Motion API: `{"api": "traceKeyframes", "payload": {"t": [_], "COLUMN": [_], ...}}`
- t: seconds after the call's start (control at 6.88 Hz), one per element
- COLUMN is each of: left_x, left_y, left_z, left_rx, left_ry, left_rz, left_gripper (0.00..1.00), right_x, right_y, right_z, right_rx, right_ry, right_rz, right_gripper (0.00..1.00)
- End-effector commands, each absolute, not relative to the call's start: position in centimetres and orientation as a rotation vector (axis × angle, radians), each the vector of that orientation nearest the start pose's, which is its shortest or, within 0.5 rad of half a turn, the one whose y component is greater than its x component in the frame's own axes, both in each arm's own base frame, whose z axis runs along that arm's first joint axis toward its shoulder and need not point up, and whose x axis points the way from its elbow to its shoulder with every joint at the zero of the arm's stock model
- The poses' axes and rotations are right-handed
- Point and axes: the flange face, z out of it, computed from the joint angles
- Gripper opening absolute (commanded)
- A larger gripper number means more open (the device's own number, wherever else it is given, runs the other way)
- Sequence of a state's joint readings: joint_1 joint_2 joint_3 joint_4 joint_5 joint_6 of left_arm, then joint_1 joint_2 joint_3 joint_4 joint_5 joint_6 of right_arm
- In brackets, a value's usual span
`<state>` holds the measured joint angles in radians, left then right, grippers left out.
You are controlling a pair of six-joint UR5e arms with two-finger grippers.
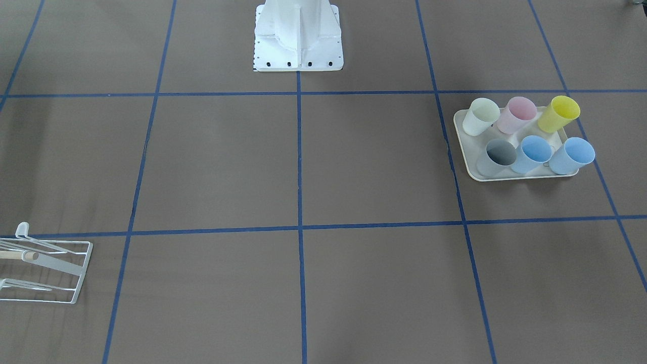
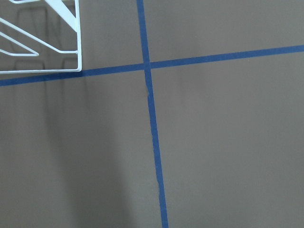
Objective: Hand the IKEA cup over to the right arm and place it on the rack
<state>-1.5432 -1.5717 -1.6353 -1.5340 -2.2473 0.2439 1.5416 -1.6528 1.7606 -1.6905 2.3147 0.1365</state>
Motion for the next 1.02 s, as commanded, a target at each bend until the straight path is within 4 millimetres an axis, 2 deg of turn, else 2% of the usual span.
{"api": "traceKeyframes", "payload": {"t": [0.0,0.29,0.73,0.87], "left_x": [-5.7,-5.7,-5.5,-5.5], "left_y": [-49.6,-49.9,-50.2,-52.0], "left_z": [63.5,62.3,59.4,57.5], "left_rx": [0.108,0.135,0.194,0.226], "left_ry": [0.671,0.656,0.688,0.667], "left_rz": [0.274,0.289,0.312,0.319], "left_gripper": [1.00,1.00,1.00,1.00], "right_x": [5.2,5.2,4.9,2.6], "right_y": [-45.7,-46.1,-46.7,-47.7], "right_z": [61.6,61.3,59.0,56.5], "right_rx": [-0.068,-0.062,-0.022,0.010], "right_ry": [-0.743,-0.742,-0.745,-0.745], "right_rz": [0.106,0.102,0.077,0.014], "right_gripper": [1.00,1.00,1.00,1.00]}}
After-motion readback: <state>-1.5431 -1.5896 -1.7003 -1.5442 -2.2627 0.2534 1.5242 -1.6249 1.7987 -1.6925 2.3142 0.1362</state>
